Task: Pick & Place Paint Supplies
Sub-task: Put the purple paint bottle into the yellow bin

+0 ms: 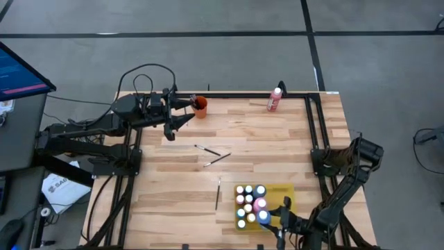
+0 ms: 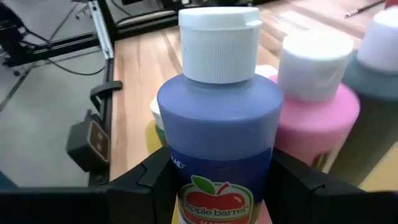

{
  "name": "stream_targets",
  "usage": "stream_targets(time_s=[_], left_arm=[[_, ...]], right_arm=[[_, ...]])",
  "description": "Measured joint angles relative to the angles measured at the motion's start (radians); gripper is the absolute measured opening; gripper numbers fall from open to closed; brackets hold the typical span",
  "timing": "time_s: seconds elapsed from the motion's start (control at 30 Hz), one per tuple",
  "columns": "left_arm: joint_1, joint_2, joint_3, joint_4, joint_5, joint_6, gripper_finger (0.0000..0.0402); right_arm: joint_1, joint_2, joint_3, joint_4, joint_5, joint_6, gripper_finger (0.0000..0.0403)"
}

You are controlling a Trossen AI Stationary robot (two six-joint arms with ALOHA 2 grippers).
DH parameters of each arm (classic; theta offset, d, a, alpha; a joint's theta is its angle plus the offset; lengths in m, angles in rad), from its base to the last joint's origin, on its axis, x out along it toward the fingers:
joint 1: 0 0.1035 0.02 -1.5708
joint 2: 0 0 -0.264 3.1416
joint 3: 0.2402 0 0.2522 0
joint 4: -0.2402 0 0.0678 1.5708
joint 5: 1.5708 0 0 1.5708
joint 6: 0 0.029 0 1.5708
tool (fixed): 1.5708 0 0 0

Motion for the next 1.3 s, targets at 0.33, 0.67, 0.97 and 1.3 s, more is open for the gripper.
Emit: stream_targets(time_s=[0.33, 0.67, 0.97, 1.3], left_arm=[[0.000, 0.000, 0.000, 0.000, -0.013, 0.001, 0.0223], [0.000, 0.000, 0.000, 0.000, -0.021, 0.004, 0.0227], [0.000, 0.000, 0.000, 0.000, -0.026, 0.025, 0.0228], [0.000, 0.000, 0.000, 0.001, -0.027, 0.024, 0.0227]], right_arm=[[0.001, 0.024, 0.000, -0.021, -0.003, 0.028, 0.0185], [-0.025, 0.023, 0.000, -0.033, -0.093, 0.027, 0.0221], [-0.031, 0.022, 0.000, -0.030, -0.108, 0.079, 0.0248], [-0.020, -0.026, 0.000, -0.039, -0.171, 0.107, 0.0250]])
